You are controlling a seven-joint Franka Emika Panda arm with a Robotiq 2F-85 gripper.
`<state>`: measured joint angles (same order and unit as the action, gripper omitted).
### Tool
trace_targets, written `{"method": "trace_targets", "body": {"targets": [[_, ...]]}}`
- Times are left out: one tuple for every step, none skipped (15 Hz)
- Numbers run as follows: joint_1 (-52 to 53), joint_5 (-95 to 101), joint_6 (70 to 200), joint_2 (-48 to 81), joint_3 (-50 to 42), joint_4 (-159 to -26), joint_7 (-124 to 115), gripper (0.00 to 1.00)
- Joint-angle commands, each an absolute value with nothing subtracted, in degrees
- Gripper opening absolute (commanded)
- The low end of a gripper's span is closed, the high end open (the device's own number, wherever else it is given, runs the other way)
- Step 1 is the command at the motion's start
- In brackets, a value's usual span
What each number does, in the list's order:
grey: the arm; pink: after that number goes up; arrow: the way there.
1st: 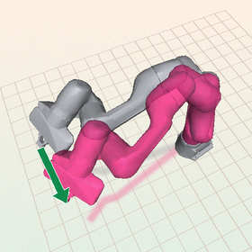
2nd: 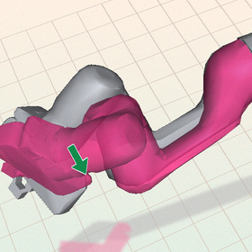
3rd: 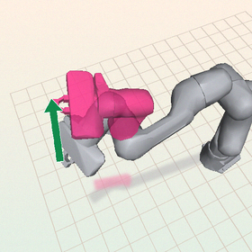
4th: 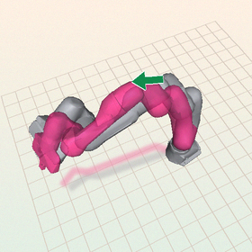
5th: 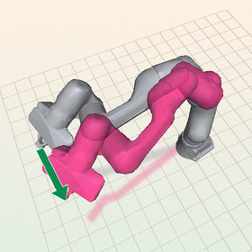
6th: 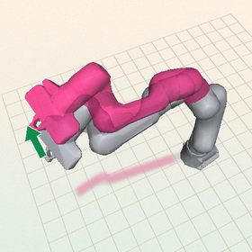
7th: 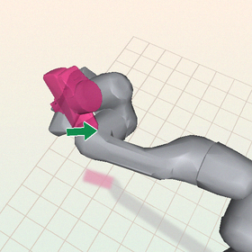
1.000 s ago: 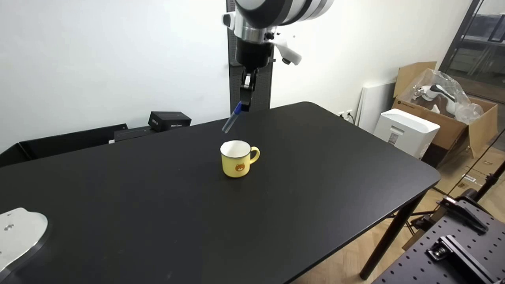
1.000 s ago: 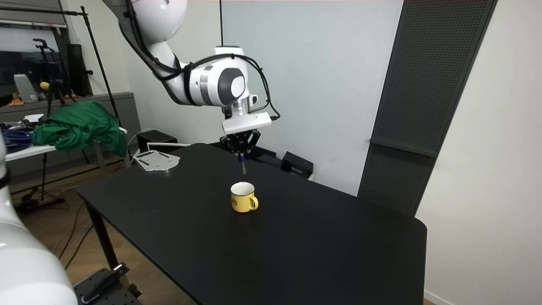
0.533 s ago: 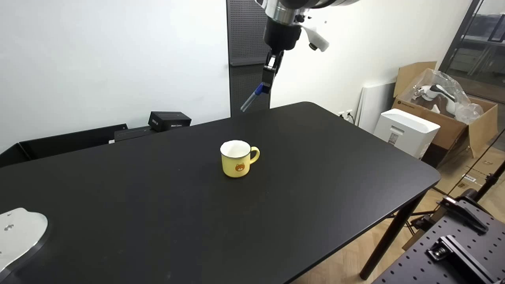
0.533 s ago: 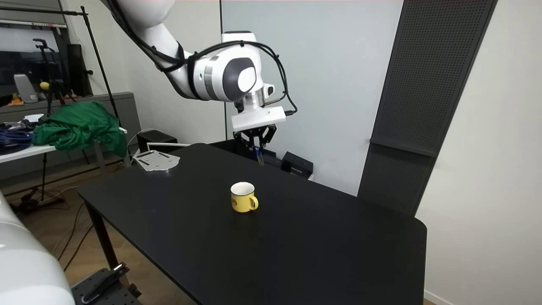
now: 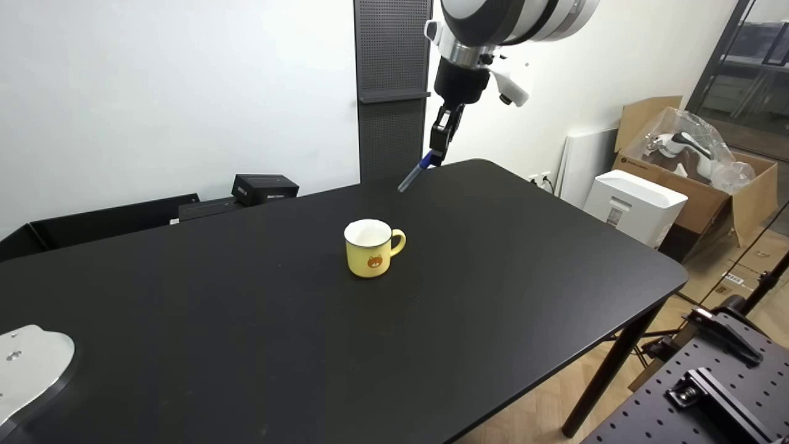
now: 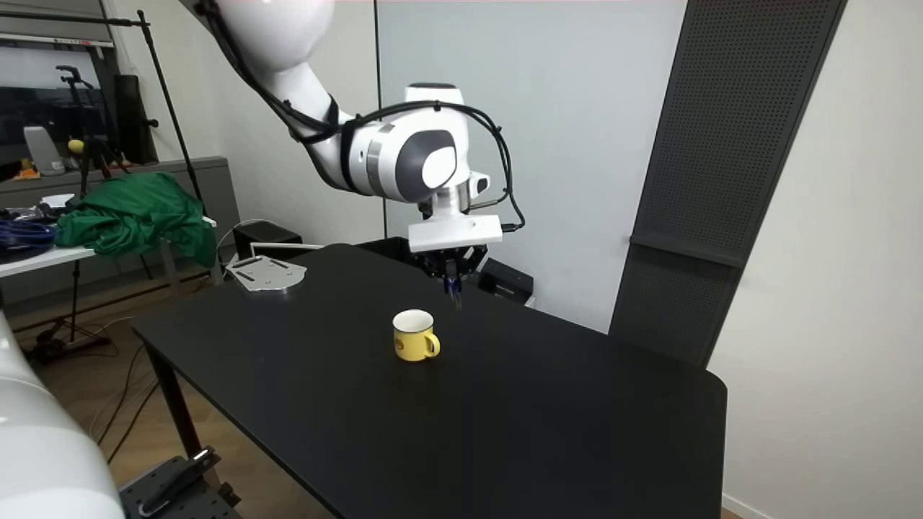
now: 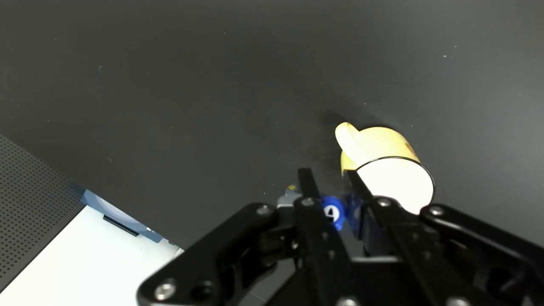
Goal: Pick up the pen from the cup and put it on the table.
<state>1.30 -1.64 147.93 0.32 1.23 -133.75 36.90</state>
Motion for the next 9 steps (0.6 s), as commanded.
{"method": "trace_targets", "body": {"targets": [[0.79, -5.50, 149.02, 4.23, 1.19, -132.04, 38.13, 0.05], [0.52, -6.42, 149.02, 5.36, 1.36, -131.65, 38.48, 0.05], [0.27, -6.87, 148.88, 6.73, 1.54, -131.13, 38.59, 0.05], [0.02, -7.27, 148.53, 8.12, 1.80, -130.50, 38.94, 0.05], [-0.24, -7.76, 148.33, 9.41, 2.10, -129.94, 39.32, 0.05], [-0.52, -7.88, 148.45, 10.56, 2.42, -129.44, 39.56, 0.05], [-0.73, -7.80, 148.88, 11.72, 2.75, -128.86, 39.51, 0.05], [-0.88, -7.26, 149.70, 12.69, 2.99, -128.34, 39.08, 0.05], [-0.90, -6.50, 151.60, 13.69, 3.11, -127.90, 37.85, 0.05]]}}
